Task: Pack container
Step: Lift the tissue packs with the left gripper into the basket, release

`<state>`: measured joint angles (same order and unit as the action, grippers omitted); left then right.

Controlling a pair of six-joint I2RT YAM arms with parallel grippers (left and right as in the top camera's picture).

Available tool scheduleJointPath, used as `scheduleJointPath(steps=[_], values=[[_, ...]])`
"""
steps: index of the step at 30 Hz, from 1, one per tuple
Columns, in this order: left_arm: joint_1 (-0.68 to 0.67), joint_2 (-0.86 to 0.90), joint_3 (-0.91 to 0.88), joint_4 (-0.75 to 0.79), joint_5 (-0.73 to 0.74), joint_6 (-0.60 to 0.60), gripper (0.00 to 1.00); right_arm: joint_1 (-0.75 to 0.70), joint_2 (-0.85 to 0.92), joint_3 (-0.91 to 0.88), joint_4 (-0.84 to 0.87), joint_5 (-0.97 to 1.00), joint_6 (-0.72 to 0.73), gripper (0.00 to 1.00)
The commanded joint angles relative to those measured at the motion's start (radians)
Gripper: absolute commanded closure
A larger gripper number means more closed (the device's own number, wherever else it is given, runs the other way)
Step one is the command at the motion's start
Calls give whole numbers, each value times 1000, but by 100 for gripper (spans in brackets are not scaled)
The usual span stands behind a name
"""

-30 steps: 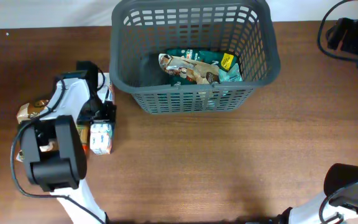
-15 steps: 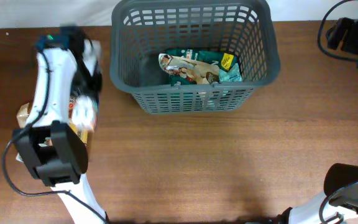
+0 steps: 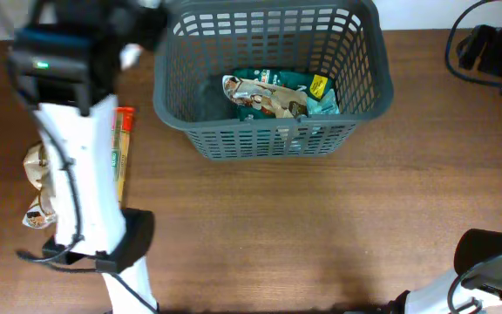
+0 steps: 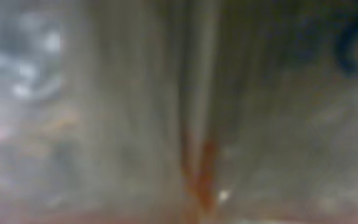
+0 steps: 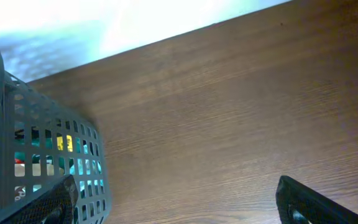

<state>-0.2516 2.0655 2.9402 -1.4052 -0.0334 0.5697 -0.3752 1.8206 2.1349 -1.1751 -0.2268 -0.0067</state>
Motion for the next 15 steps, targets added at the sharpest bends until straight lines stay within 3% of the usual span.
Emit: scheduleJointPath(steps=[1,4,11,12,13,14,15], values=[[-111,46,-23,4,68,269,98,2,4,-3,0,-5,1,1],[-163,133,-75,-36,61,378,98,2,4,-3,0,-5,1,1],[-172,355,-131,-40,54,386,97,2,4,-3,0,-5,1,1],[-175,375,-131,-43,53,385,88,2,4,-3,0,-5,1,1],[-176,378,-131,-48,53,383,72,2,4,-3,0,-5,1,1],[-178,380,-131,-51,45,355,31,2,4,-3,0,-5,1,1],[-180,375,-129,-51,17,318,17,2,4,-3,0,-5,1,1]])
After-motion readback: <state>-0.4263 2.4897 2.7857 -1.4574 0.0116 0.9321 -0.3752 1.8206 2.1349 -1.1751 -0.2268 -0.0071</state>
